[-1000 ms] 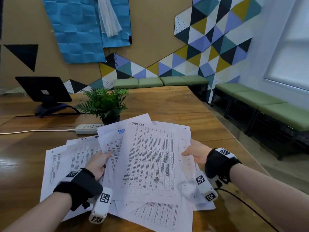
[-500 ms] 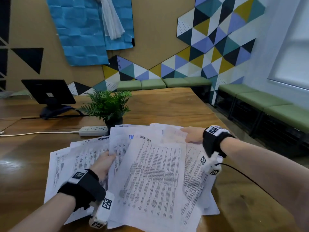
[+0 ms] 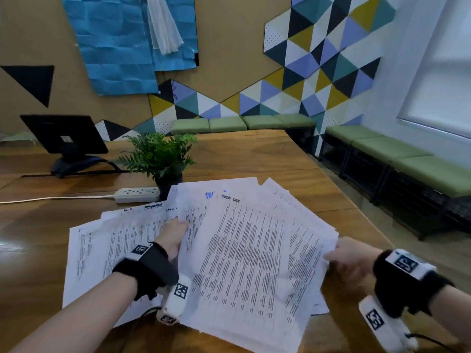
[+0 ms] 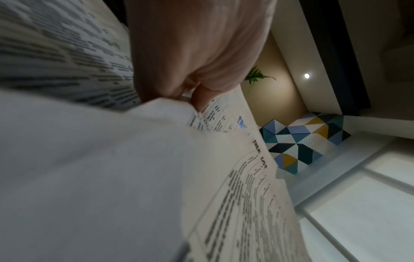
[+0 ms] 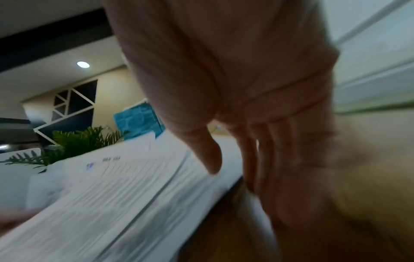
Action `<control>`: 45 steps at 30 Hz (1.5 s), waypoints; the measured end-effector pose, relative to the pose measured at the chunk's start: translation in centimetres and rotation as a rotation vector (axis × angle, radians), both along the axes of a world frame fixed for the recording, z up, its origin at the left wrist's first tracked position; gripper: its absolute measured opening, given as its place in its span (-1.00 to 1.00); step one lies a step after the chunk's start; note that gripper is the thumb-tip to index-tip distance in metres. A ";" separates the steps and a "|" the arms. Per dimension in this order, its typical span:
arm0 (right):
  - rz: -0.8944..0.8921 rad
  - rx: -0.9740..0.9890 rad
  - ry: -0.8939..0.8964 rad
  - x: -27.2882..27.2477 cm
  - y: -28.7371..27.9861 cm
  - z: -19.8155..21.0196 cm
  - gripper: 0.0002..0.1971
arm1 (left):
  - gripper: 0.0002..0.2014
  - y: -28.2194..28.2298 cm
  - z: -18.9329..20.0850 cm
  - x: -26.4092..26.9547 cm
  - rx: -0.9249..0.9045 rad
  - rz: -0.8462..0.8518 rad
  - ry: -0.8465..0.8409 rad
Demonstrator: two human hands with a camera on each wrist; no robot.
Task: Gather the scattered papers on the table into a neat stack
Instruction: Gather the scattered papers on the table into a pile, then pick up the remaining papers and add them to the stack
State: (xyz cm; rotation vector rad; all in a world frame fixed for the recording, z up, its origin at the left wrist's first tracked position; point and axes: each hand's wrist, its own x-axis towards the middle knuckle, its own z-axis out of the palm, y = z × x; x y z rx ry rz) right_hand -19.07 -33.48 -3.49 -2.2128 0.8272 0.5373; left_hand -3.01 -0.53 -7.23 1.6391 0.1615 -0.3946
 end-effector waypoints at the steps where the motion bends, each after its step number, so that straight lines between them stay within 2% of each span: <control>1: -0.058 0.072 -0.037 -0.3 0.1 -0.8 -0.77 | -0.67 -0.4 0.0 0.1 -0.009 -0.008 -0.010; 4: -0.161 0.305 -0.118 0.6 1.9 -1.5 -0.82 | -0.68 -1.5 0.1 0.1 0.037 -0.059 -0.064; 6: -0.124 0.296 -0.174 2.3 3.6 -1.2 -0.98 | -0.71 -1.7 -0.2 0.3 0.089 -0.081 -0.086; 8: -0.050 0.203 -0.209 3.9 5.1 -0.6 -0.62 | -0.72 -1.7 -0.5 0.5 0.179 -0.128 -0.087; 9: -0.025 0.178 -0.205 4.5 5.8 -0.2 -0.50 | -0.71 -1.7 -0.6 0.4 0.244 -0.165 -0.089; 12: -0.004 0.039 -0.249 5.2 4.5 -1.0 -0.44 | -0.56 -1.4 -0.3 -0.1 0.687 -0.197 -0.131; 14: -0.150 0.122 -0.237 4.0 3.4 -0.5 -0.41 | -0.38 -1.3 -0.5 -0.1 0.836 -0.226 -0.082; 15: -0.251 0.192 -0.237 2.8 3.1 0.0 -0.41 | -0.28 -1.3 -0.5 0.0 0.827 -0.260 -0.040; 17: -0.323 0.366 -0.163 0.4 3.1 0.8 -0.60 | -0.20 -1.5 0.5 -0.5 0.702 -0.289 0.067; 19: -0.385 0.459 -0.138 -0.8 2.8 0.9 -0.72 | -0.32 -2.0 1.3 -0.6 0.539 -0.236 0.121; 22: -0.519 0.582 -0.223 -0.3 3.5 0.7 -0.70 | -0.40 -3.2 2.2 -1.4 0.437 -0.178 0.158; 26: -0.439 0.517 -0.177 1.3 4.2 -0.1 -0.54 | -0.36 -4.0 1.9 -1.5 0.407 -0.149 0.200; 29: -0.362 0.449 -0.161 2.3 4.4 -0.4 -0.66 | -0.36 -4.6 2.0 -2.5 0.333 -0.205 0.185; 31: -0.305 0.413 -0.149 2.9 4.9 -0.4 -0.65 | -0.31 -5.4 1.8 -3.2 0.395 -0.291 0.138; 34: -0.230 0.389 -0.118 4.2 4.3 -1.0 -0.27 | -0.23 -6.0 2.1 -4.3 0.423 -0.409 0.030; 35: -0.221 0.399 -0.113 4.4 4.2 -1.0 -0.25 | -0.22 -6.0 2.2 -4.4 0.414 -0.440 -0.009; 36: -0.212 0.388 -0.125 4.2 4.5 -0.5 -0.34 | -0.24 -5.7 2.4 -4.6 0.383 -0.465 -0.016; 38: -0.195 0.376 -0.168 3.8 4.9 0.1 -0.62 | -0.41 -4.3 3.1 -4.9 0.380 -0.477 -0.070; 40: -0.196 0.370 -0.207 3.7 4.4 -0.6 -0.68 | -0.58 -1.9 3.9 -4.8 0.501 -0.390 -0.152; 43: -0.227 0.392 -0.221 3.0 3.6 -1.4 -0.65 | -0.67 3.6 4.5 -3.6 0.861 -0.185 -0.257; 44: -0.242 0.391 -0.215 2.9 3.2 -1.5 -0.64 | -0.62 5.7 4.7 -3.4 0.991 -0.128 -0.200; 45: -0.257 0.388 -0.209 2.8 2.9 -1.5 -0.61 | -0.49 7.7 4.7 -3.3 1.104 -0.073 -0.120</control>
